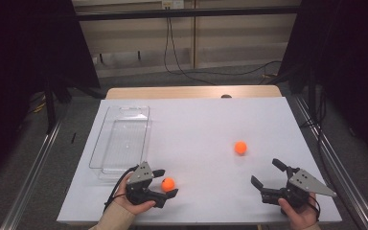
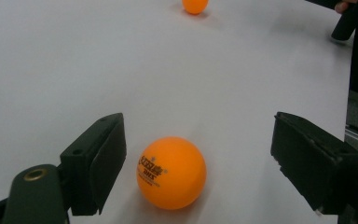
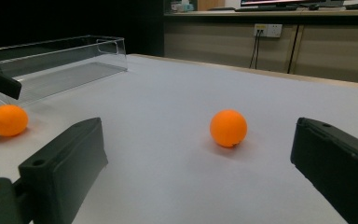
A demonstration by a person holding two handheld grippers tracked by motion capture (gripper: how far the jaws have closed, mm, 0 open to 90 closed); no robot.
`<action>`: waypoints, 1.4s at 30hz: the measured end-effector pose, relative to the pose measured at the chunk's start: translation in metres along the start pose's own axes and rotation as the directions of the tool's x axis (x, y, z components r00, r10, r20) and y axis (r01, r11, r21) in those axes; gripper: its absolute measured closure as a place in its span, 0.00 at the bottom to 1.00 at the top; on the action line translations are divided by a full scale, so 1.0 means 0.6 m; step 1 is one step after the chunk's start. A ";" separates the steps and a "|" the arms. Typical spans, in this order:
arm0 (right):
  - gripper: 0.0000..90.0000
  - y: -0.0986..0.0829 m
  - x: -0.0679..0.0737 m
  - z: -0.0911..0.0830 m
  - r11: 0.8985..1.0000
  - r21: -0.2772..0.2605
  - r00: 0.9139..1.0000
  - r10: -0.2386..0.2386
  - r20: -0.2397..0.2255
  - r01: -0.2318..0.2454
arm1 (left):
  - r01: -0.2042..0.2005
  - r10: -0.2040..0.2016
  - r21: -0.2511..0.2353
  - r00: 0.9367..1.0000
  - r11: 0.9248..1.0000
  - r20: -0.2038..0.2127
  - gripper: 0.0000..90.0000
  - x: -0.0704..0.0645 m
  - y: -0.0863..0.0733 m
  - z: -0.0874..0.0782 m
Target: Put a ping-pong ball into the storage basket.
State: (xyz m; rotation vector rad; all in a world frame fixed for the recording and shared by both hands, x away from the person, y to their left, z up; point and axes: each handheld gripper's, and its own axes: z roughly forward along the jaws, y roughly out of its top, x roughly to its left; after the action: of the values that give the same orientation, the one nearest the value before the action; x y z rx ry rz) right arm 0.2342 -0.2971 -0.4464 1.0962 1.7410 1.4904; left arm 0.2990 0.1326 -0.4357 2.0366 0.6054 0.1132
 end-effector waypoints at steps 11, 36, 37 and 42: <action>0.03 0.000 -0.001 0.000 1.000 0.002 1.000 -0.006 0.000 0.006 | 0.005 -0.005 0.042 1.000 0.999 -0.017 0.22 0.004 -0.003 0.006; 0.03 0.000 0.000 -0.001 1.000 0.001 1.000 -0.006 0.002 0.006 | 0.026 -0.021 0.121 0.999 0.992 -0.042 0.30 0.010 -0.010 0.024; 0.03 0.000 0.000 -0.001 1.000 0.000 1.000 -0.005 0.002 0.005 | 0.027 -0.022 0.122 0.999 0.992 -0.041 0.31 0.010 -0.010 0.024; 0.03 0.000 0.000 -0.002 1.000 0.000 1.000 -0.007 0.001 0.007 | 0.029 -0.024 0.128 0.999 0.991 -0.040 0.33 0.011 -0.010 0.025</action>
State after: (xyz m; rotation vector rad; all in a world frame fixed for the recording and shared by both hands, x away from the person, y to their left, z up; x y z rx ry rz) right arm 0.2335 -0.2977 -0.4461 1.0902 1.7429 1.4855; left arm 0.3075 0.1261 -0.4496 2.1542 0.6791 0.1002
